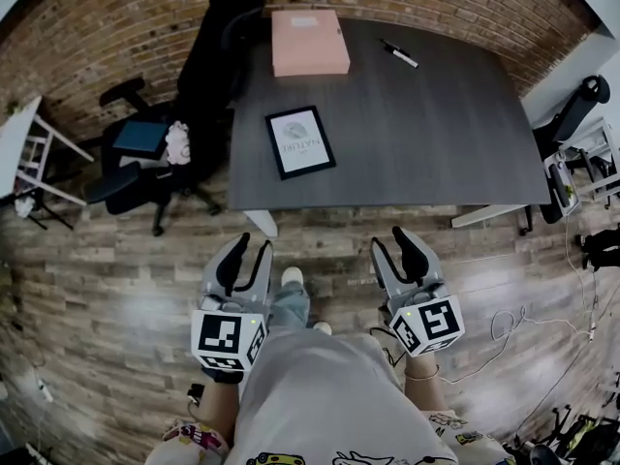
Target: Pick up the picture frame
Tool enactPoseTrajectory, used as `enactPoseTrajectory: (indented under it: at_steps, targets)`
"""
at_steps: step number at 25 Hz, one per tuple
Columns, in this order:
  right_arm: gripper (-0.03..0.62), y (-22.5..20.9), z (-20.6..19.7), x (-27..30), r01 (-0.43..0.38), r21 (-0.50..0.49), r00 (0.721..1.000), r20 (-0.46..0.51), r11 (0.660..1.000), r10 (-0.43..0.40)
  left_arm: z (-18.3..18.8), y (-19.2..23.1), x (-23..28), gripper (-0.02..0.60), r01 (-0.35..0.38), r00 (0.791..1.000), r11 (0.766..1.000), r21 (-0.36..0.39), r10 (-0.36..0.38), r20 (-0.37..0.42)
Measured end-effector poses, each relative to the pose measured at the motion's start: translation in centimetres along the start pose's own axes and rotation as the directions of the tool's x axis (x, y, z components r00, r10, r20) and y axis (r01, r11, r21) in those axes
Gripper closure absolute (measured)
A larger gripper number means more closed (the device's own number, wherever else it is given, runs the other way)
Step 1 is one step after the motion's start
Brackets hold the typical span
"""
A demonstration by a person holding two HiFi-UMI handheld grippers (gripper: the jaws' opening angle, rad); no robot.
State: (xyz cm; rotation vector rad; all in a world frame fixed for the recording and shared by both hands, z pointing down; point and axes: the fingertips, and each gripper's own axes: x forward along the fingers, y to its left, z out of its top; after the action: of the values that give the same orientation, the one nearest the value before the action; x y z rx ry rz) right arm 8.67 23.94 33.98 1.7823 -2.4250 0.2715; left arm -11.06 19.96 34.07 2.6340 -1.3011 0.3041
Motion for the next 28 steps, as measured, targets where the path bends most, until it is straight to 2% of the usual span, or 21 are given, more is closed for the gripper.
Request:
enactPoseTrajectory:
  at_steps: [6,12,20,28]
  targets:
    - [0.434,-0.3,1.8,5.5,0.015,0.000,1.000,0.000,1.000,-0.015,1.9,4.9,3.5,0.446,0.007,1.000,1.000,-0.007,-0.007,0.018]
    - [0.434,-0.2,2.4,8.5,0.044,0.009,0.999,-0.030,0.999,-0.044,2.5,7.7,5.6,0.445,0.038,0.999,0.999,-0.028,-0.038,-0.009]
    - [0.433,-1.3,1.5,11.9,0.037,0.042,0.997,-0.075,0.998,-0.034,1.0,9.0,9.0,0.444,0.058,0.996,0.997,-0.051,-0.061,-0.065]
    - [0.418,-4.9,1.8,17.3,-0.020,0.058,0.995,-0.099,0.998,0.026,1.6,10.0,14.1,0.426,0.029,0.995,0.997,-0.074,-0.036,-0.088]
